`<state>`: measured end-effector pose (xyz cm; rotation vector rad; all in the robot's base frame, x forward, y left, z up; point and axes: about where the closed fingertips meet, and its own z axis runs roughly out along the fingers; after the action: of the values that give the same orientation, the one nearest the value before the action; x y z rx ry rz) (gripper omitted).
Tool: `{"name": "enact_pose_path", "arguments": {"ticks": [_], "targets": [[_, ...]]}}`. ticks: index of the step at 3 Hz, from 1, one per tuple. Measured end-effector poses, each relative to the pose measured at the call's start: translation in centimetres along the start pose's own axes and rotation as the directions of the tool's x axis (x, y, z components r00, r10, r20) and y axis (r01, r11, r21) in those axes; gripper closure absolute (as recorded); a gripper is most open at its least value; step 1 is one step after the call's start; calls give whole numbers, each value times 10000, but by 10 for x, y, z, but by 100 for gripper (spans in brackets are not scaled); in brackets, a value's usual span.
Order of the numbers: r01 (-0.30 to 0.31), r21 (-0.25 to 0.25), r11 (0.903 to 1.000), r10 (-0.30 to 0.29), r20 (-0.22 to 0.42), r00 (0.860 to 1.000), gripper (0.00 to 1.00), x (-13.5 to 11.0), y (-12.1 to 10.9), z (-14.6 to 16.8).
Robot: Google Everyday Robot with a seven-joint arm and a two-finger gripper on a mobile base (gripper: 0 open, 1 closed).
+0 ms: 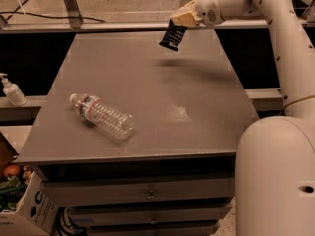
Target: Move rxbar blueberry near redbull can
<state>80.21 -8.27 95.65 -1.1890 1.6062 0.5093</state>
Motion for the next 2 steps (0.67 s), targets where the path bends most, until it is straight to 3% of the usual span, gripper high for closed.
{"name": "enact_pose_path", "arguments": {"ticks": [2], "targets": [[-137, -321, 9994, 146, 308, 9994, 100, -5, 12, -5]]}}
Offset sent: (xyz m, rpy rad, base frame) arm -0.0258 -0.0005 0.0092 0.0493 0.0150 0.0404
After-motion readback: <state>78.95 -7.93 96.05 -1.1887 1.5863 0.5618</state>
